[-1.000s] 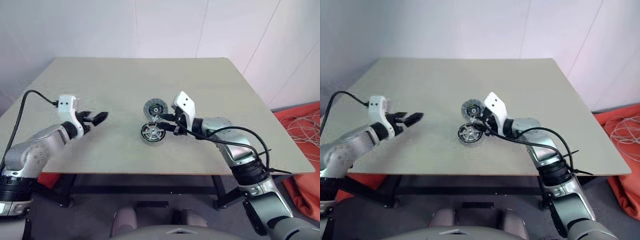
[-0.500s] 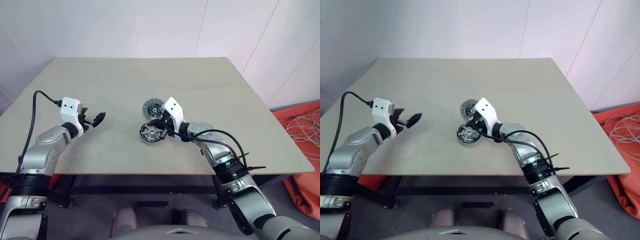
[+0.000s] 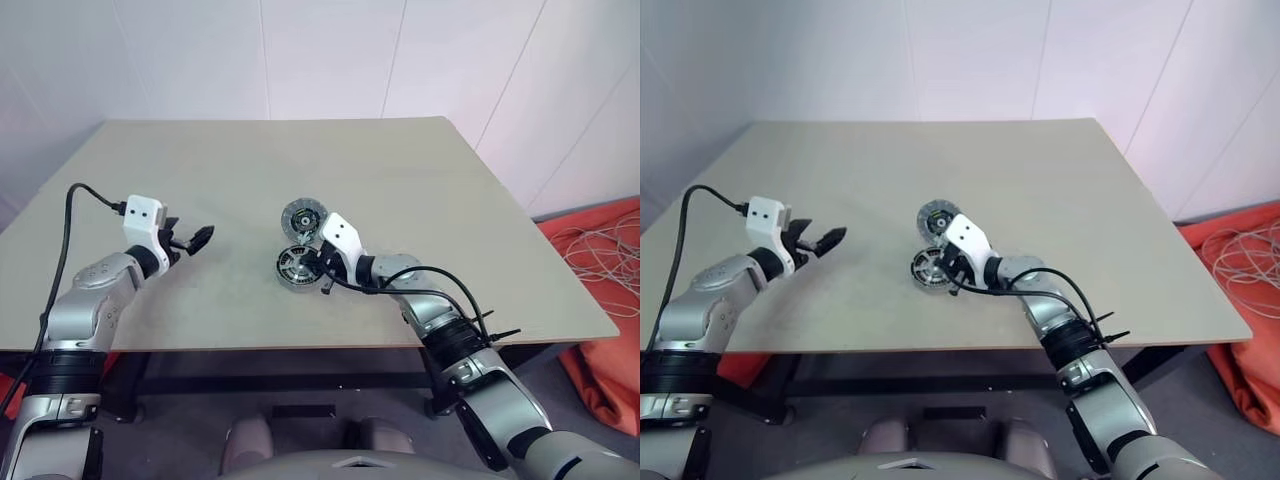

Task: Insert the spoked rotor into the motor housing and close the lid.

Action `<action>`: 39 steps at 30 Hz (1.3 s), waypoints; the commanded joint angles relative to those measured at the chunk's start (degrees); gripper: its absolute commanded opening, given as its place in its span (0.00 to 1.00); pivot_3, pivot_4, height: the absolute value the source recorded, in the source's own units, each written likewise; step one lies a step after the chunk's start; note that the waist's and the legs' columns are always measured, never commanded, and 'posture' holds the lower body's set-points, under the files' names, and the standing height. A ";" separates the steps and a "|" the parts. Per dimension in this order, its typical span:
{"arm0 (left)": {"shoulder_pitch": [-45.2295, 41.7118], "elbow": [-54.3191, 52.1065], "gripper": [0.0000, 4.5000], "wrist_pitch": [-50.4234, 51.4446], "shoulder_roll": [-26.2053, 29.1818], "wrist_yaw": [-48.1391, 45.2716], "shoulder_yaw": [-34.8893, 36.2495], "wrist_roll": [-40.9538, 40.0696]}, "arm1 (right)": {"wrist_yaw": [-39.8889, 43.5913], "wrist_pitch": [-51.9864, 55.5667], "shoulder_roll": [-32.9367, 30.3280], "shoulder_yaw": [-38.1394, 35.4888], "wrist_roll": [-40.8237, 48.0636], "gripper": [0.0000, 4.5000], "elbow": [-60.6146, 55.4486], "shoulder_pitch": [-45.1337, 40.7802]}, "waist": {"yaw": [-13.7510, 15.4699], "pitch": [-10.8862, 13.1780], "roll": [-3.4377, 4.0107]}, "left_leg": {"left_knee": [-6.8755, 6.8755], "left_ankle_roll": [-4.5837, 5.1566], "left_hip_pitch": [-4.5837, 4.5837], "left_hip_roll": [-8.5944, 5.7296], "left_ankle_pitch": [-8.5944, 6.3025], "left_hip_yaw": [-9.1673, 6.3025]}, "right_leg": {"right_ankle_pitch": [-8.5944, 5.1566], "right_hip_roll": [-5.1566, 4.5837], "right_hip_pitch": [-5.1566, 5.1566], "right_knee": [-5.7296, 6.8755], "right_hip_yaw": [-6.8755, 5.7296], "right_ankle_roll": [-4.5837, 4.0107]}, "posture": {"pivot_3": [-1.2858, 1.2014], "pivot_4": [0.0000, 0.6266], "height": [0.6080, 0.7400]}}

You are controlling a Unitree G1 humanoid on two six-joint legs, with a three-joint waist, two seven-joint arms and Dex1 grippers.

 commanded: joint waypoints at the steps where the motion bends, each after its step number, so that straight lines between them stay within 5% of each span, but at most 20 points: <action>1: -1.33 -1.92 1.00 0.10 -0.50 -0.34 1.50 0.97 | 0.21 1.52 0.73 -1.40 0.90 0.00 -0.57 -0.94 | 0.01 0.00 0.00 | 0.00 0.00 0.00 0.00 0.00 0.00 | 0.00 0.00 0.00 0.00 0.00 0.00 | 0.52 0.00 1.00; 11: -2.11 -2.07 1.00 0.72 -2.40 -0.73 1.78 2.50 | -2.22 3.18 6.18 -7.92 6.65 0.00 -3.38 -4.06 | 0.00 0.02 0.03 | -0.09 -0.01 -0.25 0.05 0.01 0.01 | 0.02 0.02 -0.30 0.04 0.00 -0.03 | 0.52 0.00 1.00; 21: -2.43 -2.11 1.00 1.51 -3.32 -1.23 2.02 3.21 | 0.33 3.84 2.36 0.56 -1.13 0.00 4.88 -1.75 | -0.04 0.00 0.05 | -0.39 -0.01 -0.21 -0.03 -0.01 0.07 | 0.02 0.00 -0.26 0.03 0.02 -0.06 | 0.52 0.00 1.00; 39: -3.08 -1.54 1.00 1.36 -4.59 -1.55 2.05 4.78 | -2.10 6.67 7.73 -9.60 8.40 0.00 -4.19 -6.46 | -0.04 0.00 0.04 | -0.67 -0.14 -0.41 -0.02 0.07 0.05 | 0.03 0.01 -0.66 -0.01 0.02 -0.15 | 0.52 0.00 1.00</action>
